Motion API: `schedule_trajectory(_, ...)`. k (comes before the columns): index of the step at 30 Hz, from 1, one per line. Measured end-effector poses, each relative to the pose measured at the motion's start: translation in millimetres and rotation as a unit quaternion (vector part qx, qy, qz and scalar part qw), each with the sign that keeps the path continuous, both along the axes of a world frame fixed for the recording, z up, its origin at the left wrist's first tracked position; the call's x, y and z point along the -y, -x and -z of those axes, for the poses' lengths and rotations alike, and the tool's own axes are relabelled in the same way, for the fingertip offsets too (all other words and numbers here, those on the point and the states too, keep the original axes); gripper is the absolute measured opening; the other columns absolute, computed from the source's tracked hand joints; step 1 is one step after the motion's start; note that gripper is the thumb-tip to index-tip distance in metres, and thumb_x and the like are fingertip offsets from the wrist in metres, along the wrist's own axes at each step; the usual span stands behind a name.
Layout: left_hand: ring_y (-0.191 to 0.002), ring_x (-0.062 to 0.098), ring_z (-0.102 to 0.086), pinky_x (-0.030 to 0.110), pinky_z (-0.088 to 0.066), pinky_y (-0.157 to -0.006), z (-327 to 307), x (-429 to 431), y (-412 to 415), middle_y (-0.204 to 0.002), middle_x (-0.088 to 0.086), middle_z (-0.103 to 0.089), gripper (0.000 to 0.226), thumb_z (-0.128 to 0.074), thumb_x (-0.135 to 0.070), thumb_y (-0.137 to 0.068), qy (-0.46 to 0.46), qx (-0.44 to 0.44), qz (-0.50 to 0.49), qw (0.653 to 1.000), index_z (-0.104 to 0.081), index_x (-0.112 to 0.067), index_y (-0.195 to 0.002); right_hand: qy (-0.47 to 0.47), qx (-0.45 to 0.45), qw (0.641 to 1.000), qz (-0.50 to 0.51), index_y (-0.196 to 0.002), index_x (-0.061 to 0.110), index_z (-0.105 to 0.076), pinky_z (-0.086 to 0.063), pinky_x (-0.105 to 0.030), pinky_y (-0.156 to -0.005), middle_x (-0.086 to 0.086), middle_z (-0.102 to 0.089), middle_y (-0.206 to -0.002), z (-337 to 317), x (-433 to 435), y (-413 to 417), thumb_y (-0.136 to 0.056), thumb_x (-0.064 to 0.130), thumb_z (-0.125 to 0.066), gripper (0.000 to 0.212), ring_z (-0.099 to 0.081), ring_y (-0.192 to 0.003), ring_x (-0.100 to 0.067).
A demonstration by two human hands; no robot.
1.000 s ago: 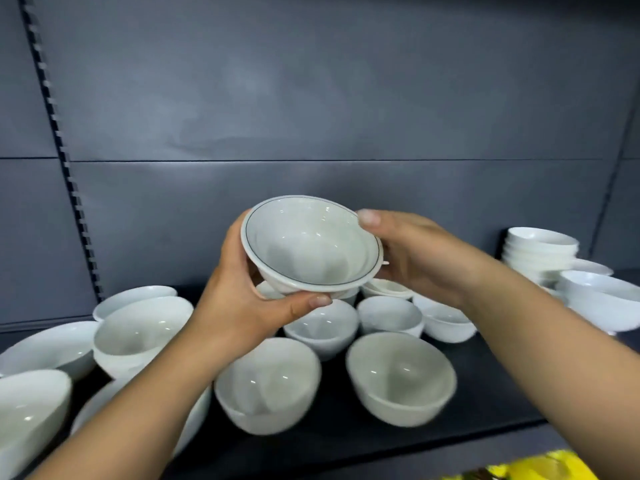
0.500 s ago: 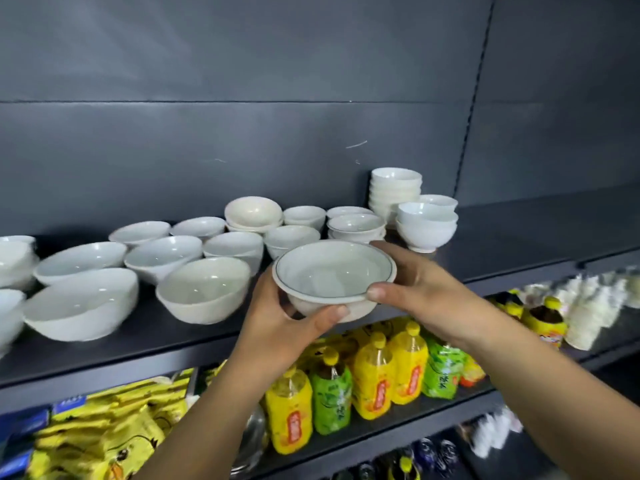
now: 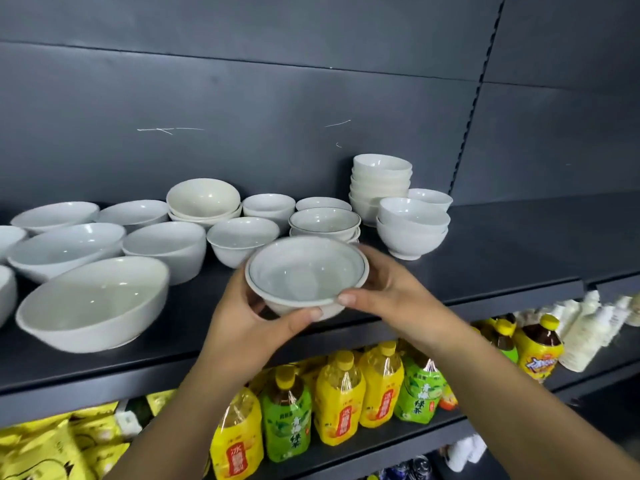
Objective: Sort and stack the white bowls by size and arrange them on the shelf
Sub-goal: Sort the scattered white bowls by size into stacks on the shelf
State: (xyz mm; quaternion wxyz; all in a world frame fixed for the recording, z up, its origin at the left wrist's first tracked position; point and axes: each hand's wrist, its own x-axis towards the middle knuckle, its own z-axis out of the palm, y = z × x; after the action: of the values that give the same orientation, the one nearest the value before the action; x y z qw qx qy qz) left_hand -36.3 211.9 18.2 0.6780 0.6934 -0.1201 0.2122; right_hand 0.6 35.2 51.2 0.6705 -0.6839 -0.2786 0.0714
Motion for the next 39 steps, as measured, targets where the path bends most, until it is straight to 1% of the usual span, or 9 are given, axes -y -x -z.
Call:
schedule_trajectory(3,-0.103,-0.002,-0.06,0.01,-0.048,-0.077,-19.5,1.1,-27.6,-0.107,-0.019,-0.066,0.074,-0.078,-0.035,-0.043,0.022,0.029,-0.007,0.999,-0.051,-0.031,-0.112,0.003,0.044,0.999,0.016,-0.113,0.022,-0.054,-0.049,-0.021,-0.088,0.002,-0.064,-0.114,-18.0,-5.1,-32.6,-0.049,0.034,-0.074,0.068,-0.06,-0.107,-0.007)
schedule_trajectory(6,-0.097,-0.008,-0.06,0.008,-0.047,-0.075,-37.8,6.6,-64.4,-0.104,-0.015,-0.064,0.067,-0.081,-0.021,-0.046,0.035,0.038,-0.018,0.998,-0.051,-0.031,-0.105,-0.017,0.08,0.996,0.034,-0.105,0.027,-0.057,-0.049,-0.02,-0.087,0.008,-0.066,-0.105,-32.9,-7.4,-65.1,-0.056,0.03,-0.076,0.053,-0.062,-0.102,-0.005)
schedule_trajectory(10,-0.102,0.0,-0.06,0.016,-0.048,-0.083,-49.9,14.5,-110.0,-0.111,-0.01,-0.063,0.065,-0.076,-0.041,-0.046,0.014,0.015,-0.034,0.999,-0.054,-0.03,-0.105,-0.012,0.106,0.992,0.063,-0.106,0.023,-0.058,-0.048,-0.02,-0.089,0.007,-0.066,-0.106,-42.4,-2.6,-104.8,-0.065,0.034,-0.071,0.044,-0.06,-0.105,-0.006)
schedule_trajectory(12,-0.098,-0.008,-0.059,0.011,-0.046,-0.08,-47.5,17.3,-122.9,-0.104,-0.017,-0.064,0.058,-0.077,-0.042,-0.047,-0.006,0.006,-0.048,0.999,-0.054,-0.035,-0.1,-0.014,0.098,0.993,0.059,-0.106,0.021,-0.058,-0.048,-0.022,-0.091,0.005,-0.066,-0.106,-36.8,0.6,-121.4,-0.07,0.027,-0.067,0.037,-0.06,-0.103,-0.006)
schedule_trajectory(18,-0.091,-0.015,-0.058,0.005,-0.044,-0.076,-29.7,25.8,-142.1,-0.103,-0.019,-0.061,0.044,-0.077,-0.012,-0.072,-0.033,-0.008,-0.092,0.995,-0.053,-0.032,-0.103,-0.002,0.068,0.997,0.034,-0.106,0.026,-0.059,-0.047,-0.024,-0.094,0.009,-0.066,-0.11,-15.7,5.2,-152.0,-0.07,0.028,-0.071,0.039,-0.059,-0.107,-0.005)
schedule_trajectory(24,-0.106,-0.002,-0.058,0.014,-0.046,-0.088,-10.8,27.0,-145.2,-0.116,-0.009,-0.063,0.076,-0.084,-0.038,-0.057,-0.064,-0.04,-0.085,0.994,-0.052,-0.018,-0.123,-0.024,0.071,0.997,0.024,-0.109,0.025,-0.056,-0.045,-0.013,-0.083,0.011,-0.063,-0.106,9.9,6.2,-160.9,-0.077,0.014,-0.071,0.037,-0.059,-0.099,0.004)
schedule_trajectory(27,-0.11,0.003,-0.058,0.025,-0.046,-0.095,-4.9,26.7,-147.0,-0.118,-0.008,-0.064,0.076,-0.072,-0.048,-0.057,-0.075,-0.049,-0.091,0.992,-0.052,-0.02,-0.125,-0.043,0.058,0.997,0.017,-0.107,0.032,-0.055,-0.044,-0.012,-0.084,0.014,-0.062,-0.108,18.1,5.5,-163.7,-0.077,0.015,-0.07,0.038,-0.058,-0.1,0.006)
schedule_trajectory(32,-0.113,0.0,-0.056,0.02,-0.045,-0.096,-1.9,26.5,-147.0,-0.121,-0.01,-0.061,0.076,-0.071,-0.047,-0.06,-0.097,-0.043,-0.078,0.991,-0.048,-0.02,-0.127,-0.058,0.03,0.998,-0.017,-0.119,0.022,-0.054,-0.044,-0.029,-0.099,0.001,-0.062,-0.121,26.7,5.8,-168.2,-0.07,0.03,-0.071,0.052,-0.057,-0.114,-0.01)
schedule_trajectory(39,-0.119,0.005,-0.052,0.02,-0.042,-0.098,0.7,24.4,-150.6,-0.127,-0.003,-0.056,0.087,-0.077,-0.038,-0.058,-0.137,-0.019,-0.07,0.988,-0.04,-0.011,-0.132,-0.067,0.014,0.997,-0.02,-0.119,0.021,-0.054,-0.042,-0.036,-0.104,0.0,-0.062,-0.122,32.7,7.6,-170.9,-0.067,0.033,-0.07,0.057,-0.056,-0.116,-0.013)
